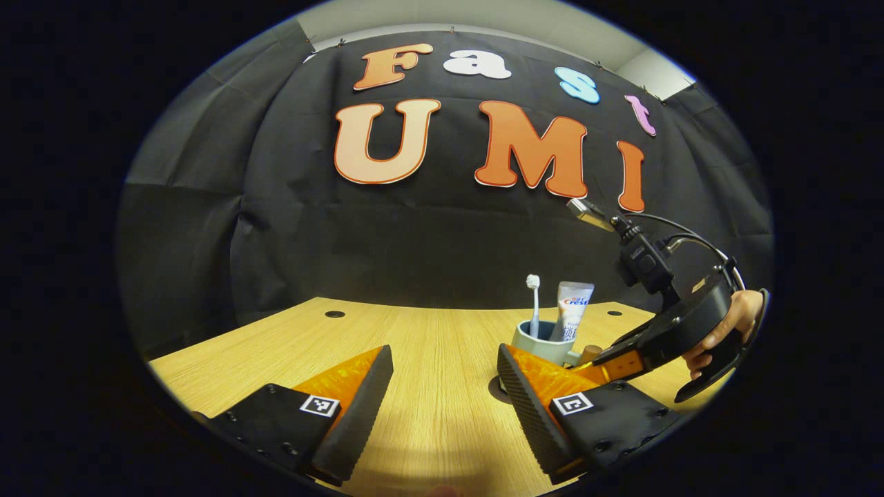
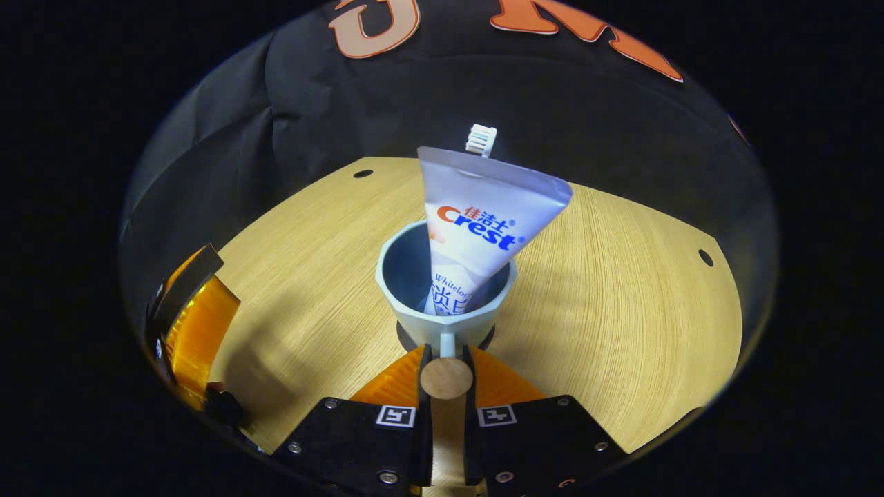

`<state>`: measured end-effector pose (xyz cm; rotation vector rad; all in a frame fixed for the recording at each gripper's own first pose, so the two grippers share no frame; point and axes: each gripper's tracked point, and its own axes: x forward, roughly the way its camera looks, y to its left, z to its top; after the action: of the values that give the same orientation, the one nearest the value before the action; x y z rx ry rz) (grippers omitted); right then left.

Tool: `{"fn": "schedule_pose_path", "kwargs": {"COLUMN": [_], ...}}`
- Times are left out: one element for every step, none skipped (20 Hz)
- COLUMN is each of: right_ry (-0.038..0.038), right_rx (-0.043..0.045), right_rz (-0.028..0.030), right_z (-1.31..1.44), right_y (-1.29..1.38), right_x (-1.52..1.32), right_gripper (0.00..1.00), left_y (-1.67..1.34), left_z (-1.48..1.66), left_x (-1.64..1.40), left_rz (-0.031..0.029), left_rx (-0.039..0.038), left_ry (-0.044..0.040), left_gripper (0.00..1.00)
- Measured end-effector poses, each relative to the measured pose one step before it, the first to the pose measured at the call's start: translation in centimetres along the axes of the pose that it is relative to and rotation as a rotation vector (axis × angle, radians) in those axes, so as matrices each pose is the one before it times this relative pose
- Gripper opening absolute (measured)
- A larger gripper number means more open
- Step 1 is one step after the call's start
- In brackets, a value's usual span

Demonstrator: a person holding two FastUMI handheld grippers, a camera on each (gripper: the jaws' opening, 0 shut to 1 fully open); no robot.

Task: Put the toothbrush and toothpaste on the desktop into the cup, then pick up the cup and place it on the coaster on the desktop.

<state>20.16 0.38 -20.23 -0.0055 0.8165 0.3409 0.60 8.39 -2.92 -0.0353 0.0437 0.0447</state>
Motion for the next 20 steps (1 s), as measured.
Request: {"fn": "schedule_pose_path", "kwargs": {"right_ry": [-0.00184, -0.00103, -0.00128, -0.00119, 0.00004, -0.00142, -0.00861, -0.01586, -0.02056, -0.01892, -0.01415, -0.01276, -0.01058, -0.01077, -0.00858, -0.00864, -0.01792, -0.01600, -0.02171, -0.02051], "right_rx": [-0.00061, 0.00001, -0.00360, -0.00635, -0.00479, -0.00332, -0.00033, 0.00127, -0.00446, -0.01022, -0.01203, -0.01012, -0.00562, -0.00314, -0.00082, 0.00030, 0.00274, 0.00830, 0.00893, 0.00328], "right_rz": [0.00019, 0.00050, -0.00037, -0.00125, -0.00074, -0.00065, -0.00207, 0.00367, -0.00450, -0.00486, -0.00497, -0.00219, -0.00096, 0.00084, 0.00069, -0.00022, -0.00052, 0.00724, 0.00670, 0.00465], "right_z": [0.153, -0.170, 0.020, -0.005, 0.072, 0.128, 0.044, 0.211, 0.529, 0.266, 0.169, 0.078, 0.149, 0.016, 0.016, -0.103, 0.065, 0.227, 0.279, 0.280], "right_y": [-0.097, 0.008, -0.003, -0.004, -0.041, -0.134, -0.113, -0.045, -0.419, -0.401, -0.194, -0.010, -0.134, -0.146, -0.042, -0.143, -0.262, -0.049, -0.029, -0.088], "right_x": [0.268, -0.212, 0.006, 0.073, 0.002, -0.082, -0.078, -0.108, 0.211, -0.339, -0.039, -0.128, -0.091, -0.109, -0.263, -0.457, -0.342, -0.251, -0.194, -0.218], "right_gripper": [0.18, 0.18, 0.18, 0.18, 0.18, 0.19, 0.21, 0.25, 0.27, 0.34, 0.37, 0.45, 0.47, 0.48, 0.54, 0.57, 0.58, 0.60, 0.61, 0.64], "left_y": [-0.120, -0.014, -0.001, 0.002, -0.177, -0.172, -0.229, -0.242, -0.119, -0.070, -0.139, -0.223, -0.191, -0.200, -0.223, -0.109, -0.281, -0.258, -0.155, -0.202], "left_z": [-0.154, -0.039, -0.053, -0.044, -0.145, -0.024, -0.086, -0.221, 0.015, 0.035, 0.153, 0.149, 0.147, 0.148, 0.196, 0.197, 0.223, 0.136, 0.222, 0.296], "left_x": [0.058, -0.090, 0.035, 0.171, 0.023, 0.032, 0.139, 0.062, 0.024, -0.063, -0.053, 0.007, 0.070, 0.130, 0.070, 0.311, 0.163, -0.026, 0.041, 0.149], "left_rz": [0.00107, 0.00110, 0.00228, 0.00093, 0.00012, -0.00159, -0.00194, -0.00259, -0.00018, -0.00122, -0.00097, -0.00026, -0.00025, -0.00022, -0.00164, -0.00006, -0.00378, -0.00086, -0.00128, -0.00006], "left_rx": [-0.00142, -0.00210, -0.00145, -0.00220, -0.00374, -0.00402, -0.00390, -0.00146, 0.00127, 0.00196, 0.00134, 0.00112, 0.00260, 0.00211, 0.00124, 0.00157, 0.00149, 0.00483, 0.00476, 0.00399], "left_ry": [0.00120, 0.00214, 0.00255, 0.00319, 0.00552, 0.00421, 0.00536, 0.00363, -0.00052, 0.00001, -0.00102, -0.00002, -0.00101, -0.00219, -0.00039, -0.00283, -0.00266, -0.00476, -0.00456, -0.00506], "left_gripper": [0.96, 0.96, 0.96, 0.96, 0.96, 0.96, 0.96, 0.96, 0.96, 0.96, 0.96, 0.96, 0.96, 0.96, 0.96, 0.96, 0.96, 0.96, 0.96, 0.96]}}
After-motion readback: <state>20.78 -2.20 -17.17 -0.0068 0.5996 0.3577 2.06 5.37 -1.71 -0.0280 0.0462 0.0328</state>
